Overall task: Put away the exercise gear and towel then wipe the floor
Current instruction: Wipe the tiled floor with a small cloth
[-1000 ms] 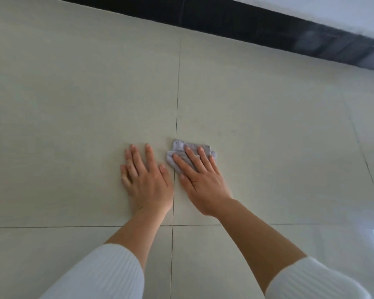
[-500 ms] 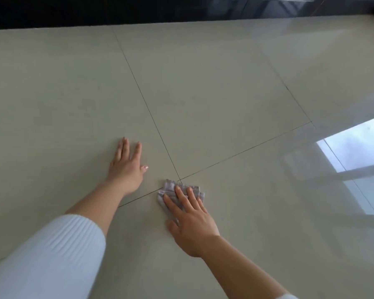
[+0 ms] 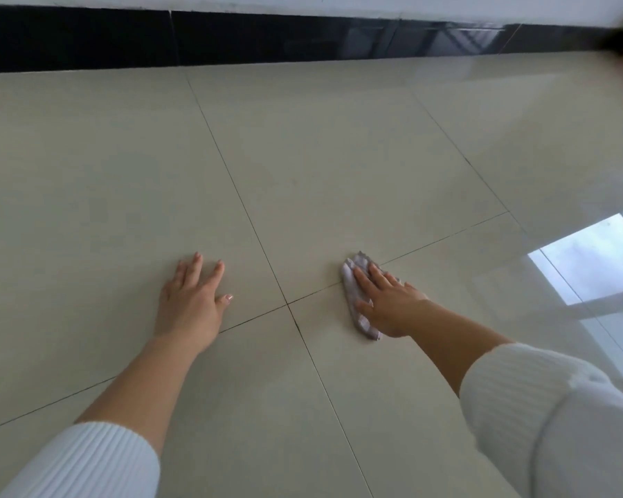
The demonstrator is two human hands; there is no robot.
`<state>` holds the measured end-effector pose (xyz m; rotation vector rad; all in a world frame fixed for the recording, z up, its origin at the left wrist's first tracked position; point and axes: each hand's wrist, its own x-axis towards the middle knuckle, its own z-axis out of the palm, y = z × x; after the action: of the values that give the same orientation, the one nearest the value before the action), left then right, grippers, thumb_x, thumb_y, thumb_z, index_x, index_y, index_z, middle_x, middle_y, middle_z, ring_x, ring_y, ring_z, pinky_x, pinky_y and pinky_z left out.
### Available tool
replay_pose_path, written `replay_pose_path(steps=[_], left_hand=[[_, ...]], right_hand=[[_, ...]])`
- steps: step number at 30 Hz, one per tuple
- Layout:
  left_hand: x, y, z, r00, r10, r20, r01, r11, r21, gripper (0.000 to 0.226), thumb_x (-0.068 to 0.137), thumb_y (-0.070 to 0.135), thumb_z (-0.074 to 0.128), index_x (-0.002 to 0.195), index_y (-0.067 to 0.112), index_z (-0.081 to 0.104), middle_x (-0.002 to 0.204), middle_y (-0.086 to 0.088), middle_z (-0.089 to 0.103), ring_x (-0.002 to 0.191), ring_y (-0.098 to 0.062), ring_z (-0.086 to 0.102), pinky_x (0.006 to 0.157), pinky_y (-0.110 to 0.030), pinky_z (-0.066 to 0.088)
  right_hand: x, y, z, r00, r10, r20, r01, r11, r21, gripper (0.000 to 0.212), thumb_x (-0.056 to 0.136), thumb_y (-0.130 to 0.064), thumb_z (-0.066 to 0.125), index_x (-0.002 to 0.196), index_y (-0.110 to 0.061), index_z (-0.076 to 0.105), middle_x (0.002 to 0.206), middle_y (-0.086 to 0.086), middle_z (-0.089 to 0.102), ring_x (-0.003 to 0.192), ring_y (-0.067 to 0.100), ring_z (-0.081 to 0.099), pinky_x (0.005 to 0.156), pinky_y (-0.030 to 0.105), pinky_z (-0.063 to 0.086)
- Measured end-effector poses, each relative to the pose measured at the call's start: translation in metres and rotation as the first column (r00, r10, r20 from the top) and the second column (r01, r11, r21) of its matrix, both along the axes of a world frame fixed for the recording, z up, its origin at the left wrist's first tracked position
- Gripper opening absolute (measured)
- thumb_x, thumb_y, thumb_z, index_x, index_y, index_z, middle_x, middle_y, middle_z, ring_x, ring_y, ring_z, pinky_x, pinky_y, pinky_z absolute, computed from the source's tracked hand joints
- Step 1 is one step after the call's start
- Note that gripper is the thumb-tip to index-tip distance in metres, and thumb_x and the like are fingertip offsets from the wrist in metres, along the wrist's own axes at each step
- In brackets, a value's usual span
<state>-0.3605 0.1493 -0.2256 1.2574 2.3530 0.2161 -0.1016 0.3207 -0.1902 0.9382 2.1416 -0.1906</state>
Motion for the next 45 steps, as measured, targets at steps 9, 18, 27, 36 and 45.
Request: replay_pose_path(steps=[9,18,27,36,45], left_hand=[[0.039,-0.052,0.016,0.987,-0.077,-0.144,0.041,0.97,-0.241,0.061,0.099,0.042,0.034,0.151,0.029,0.005,0.159,-0.001,-0.008,0.147,-0.022,0.0,0.117,-0.041,0.008],[0.078,-0.064,0.018,0.993,0.057,-0.108,-0.082,0.965,-0.249,0.063,0.099,0.038,0.034,0.151,0.018,0.005,0.159,-0.007,-0.008,0.147,-0.025,0.0,0.117,-0.039,0.013],[0.088,-0.08,0.02,0.994,0.05,-0.101,-0.075,0.962,-0.262,0.064,0.099,0.041,0.029,0.151,0.018,-0.001,0.158,-0.007,-0.013,0.147,-0.022,-0.005,0.117,-0.039,0.011],[0.089,-0.086,0.017,0.991,0.109,-0.078,-0.119,0.983,-0.137,0.065,0.097,0.041,0.037,0.151,0.02,0.008,0.16,-0.002,-0.005,0.147,-0.019,0.002,0.117,-0.039,0.013],[0.086,-0.096,0.013,0.995,0.092,-0.048,-0.093,0.995,-0.03,0.065,0.096,0.04,0.041,0.151,0.018,0.015,0.16,-0.004,0.0,0.147,-0.019,0.004,0.117,-0.04,0.014]], right_hand=[[-0.017,-0.058,-0.025,0.798,-0.397,-0.453,0.437,0.899,-0.017,0.058,0.102,-0.039,0.015,0.153,-0.031,-0.011,0.16,0.005,-0.018,0.146,0.03,-0.021,0.118,0.042,-0.014],[0.007,-0.096,-0.024,0.847,0.171,-0.504,-0.167,0.985,0.054,0.052,0.099,-0.049,0.004,0.147,-0.043,-0.015,0.161,-0.005,-0.015,0.147,0.021,-0.019,0.118,0.037,-0.015],[0.026,-0.049,-0.02,0.79,-0.423,-0.444,0.466,0.885,-0.014,0.055,0.102,-0.038,0.016,0.153,-0.036,-0.006,0.162,0.001,-0.013,0.148,0.031,-0.013,0.118,0.042,-0.008],[0.013,-0.141,-0.031,0.765,0.229,-0.601,-0.281,0.96,0.008,0.058,0.095,-0.052,-0.004,0.151,-0.041,0.003,0.161,-0.008,-0.007,0.144,0.022,-0.023,0.113,0.036,-0.023],[0.016,-0.041,-0.032,0.758,-0.376,-0.533,0.482,0.873,0.07,0.054,0.101,-0.047,0.008,0.153,-0.037,-0.002,0.162,0.0,-0.008,0.149,0.025,-0.01,0.118,0.036,-0.011]])
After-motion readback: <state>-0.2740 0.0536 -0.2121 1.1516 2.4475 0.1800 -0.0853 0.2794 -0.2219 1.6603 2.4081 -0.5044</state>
